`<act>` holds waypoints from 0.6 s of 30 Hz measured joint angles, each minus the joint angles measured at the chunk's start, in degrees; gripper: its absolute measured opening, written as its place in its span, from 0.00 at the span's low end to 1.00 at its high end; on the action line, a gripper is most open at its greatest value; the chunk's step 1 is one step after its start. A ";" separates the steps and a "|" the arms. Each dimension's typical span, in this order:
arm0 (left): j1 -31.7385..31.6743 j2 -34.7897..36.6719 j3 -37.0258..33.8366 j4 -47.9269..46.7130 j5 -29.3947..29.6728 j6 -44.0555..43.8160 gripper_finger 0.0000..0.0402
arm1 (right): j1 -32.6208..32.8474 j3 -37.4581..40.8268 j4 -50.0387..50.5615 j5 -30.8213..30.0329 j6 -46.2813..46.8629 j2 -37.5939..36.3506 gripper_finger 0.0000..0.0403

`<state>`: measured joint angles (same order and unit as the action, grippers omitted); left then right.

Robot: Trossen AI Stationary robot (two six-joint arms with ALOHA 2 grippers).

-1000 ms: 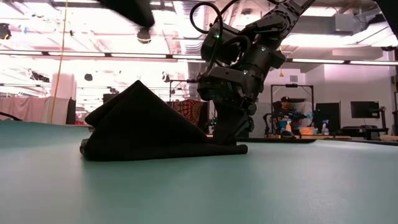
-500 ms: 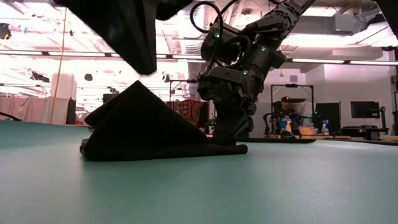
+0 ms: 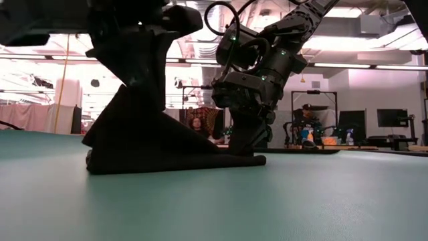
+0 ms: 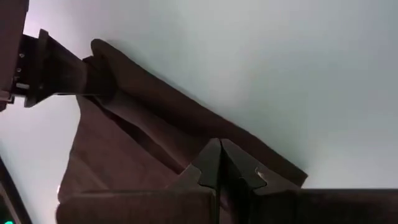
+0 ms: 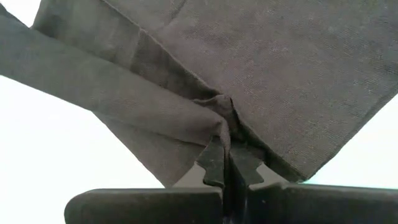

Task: Roll towel into tight, uniform cylinder
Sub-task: Roll the black towel

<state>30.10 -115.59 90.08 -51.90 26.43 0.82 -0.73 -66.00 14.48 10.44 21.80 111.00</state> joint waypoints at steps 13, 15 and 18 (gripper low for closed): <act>0.06 0.07 -11.81 11.27 2.25 -4.79 0.00 | 0.02 -0.01 0.00 0.00 0.63 0.00 0.04; 0.29 0.41 -12.76 11.04 4.35 -5.53 0.00 | 0.09 -0.02 0.02 0.00 0.63 0.00 0.04; 0.71 1.16 -12.90 8.80 8.03 -6.25 0.00 | 0.11 -0.02 0.02 0.00 0.63 0.00 0.04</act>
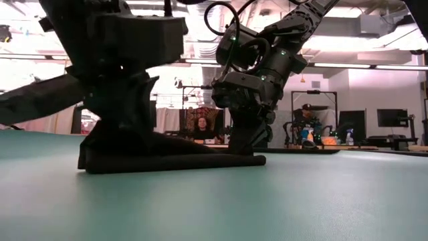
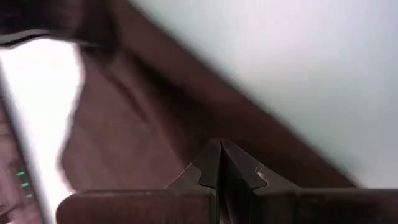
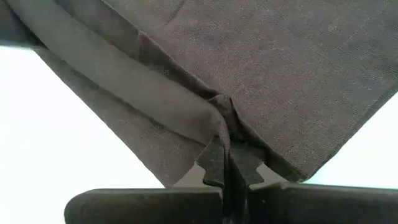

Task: Roll towel into tight, uniform cylinder
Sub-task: Roll the black towel

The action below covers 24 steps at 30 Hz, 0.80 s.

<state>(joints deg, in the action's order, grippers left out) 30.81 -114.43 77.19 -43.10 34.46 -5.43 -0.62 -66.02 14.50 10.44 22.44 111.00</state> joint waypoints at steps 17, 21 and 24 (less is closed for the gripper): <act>-0.44 1.20 -8.39 8.11 1.95 -3.00 0.00 | 0.02 -0.02 -0.22 0.00 -0.04 0.00 0.04; -0.42 1.25 -9.16 7.96 1.74 -4.25 0.00 | 0.22 -0.02 -1.00 -0.32 -1.10 -0.19 0.09; -0.42 1.29 -9.16 7.98 0.89 -4.24 0.00 | 0.31 0.00 -1.70 -0.80 -1.33 -0.55 0.14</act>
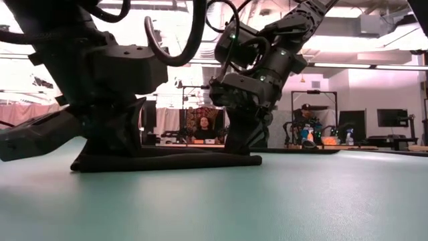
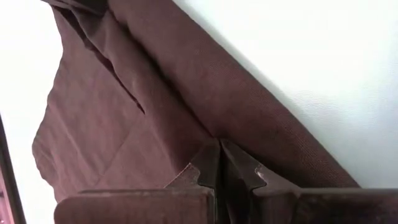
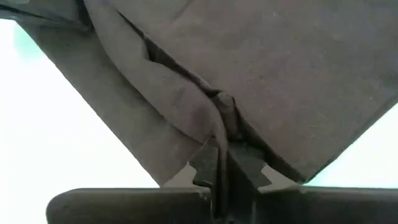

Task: Roll towel into tight, uniform cylinder
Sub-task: Roll the black towel

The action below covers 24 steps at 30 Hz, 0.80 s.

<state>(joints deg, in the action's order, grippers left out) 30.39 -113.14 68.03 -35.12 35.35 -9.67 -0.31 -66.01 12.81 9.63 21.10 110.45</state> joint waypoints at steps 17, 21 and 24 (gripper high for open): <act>-0.13 0.02 0.02 -0.39 -0.49 0.39 0.00 | 0.71 0.06 8.55 -6.99 -12.14 -13.46 0.24; -0.17 0.02 0.02 -0.58 -0.94 0.89 0.00 | 2.71 3.28 5.33 -5.29 -28.36 -15.81 0.24; -0.17 0.02 0.02 -0.98 -1.02 0.96 0.00 | 5.07 7.81 -4.71 -0.64 -34.79 -16.65 0.22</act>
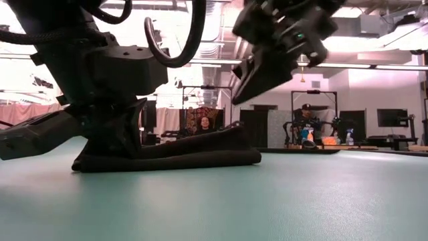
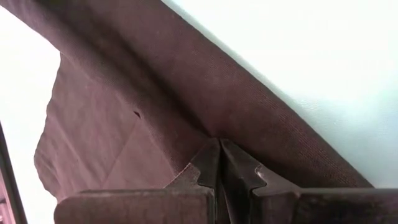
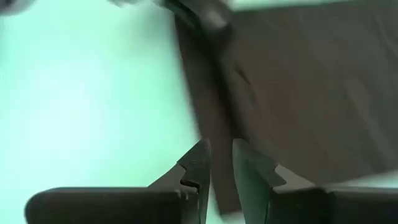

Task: Roll towel into tight, uniform cylinder
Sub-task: Roll the black towel

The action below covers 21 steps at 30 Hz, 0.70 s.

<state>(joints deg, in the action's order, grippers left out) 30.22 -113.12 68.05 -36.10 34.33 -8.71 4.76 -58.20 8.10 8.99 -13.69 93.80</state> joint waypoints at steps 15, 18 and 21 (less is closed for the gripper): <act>-1.36 0.07 0.09 -0.09 -3.02 1.39 0.00 | -4.13 5.86 -16.79 -0.07 0.13 10.15 0.19; -1.33 0.16 0.09 -0.06 -3.06 1.15 0.00 | -5.28 5.82 -17.30 0.00 0.66 12.29 0.19; -1.25 1.43 -0.04 -0.19 -3.69 0.89 0.00 | -6.16 5.76 -18.22 0.17 3.02 13.18 0.19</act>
<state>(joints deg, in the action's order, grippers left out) 28.97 -111.69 68.01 -36.29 30.64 -7.81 -1.40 -52.44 -10.13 9.17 -10.67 106.98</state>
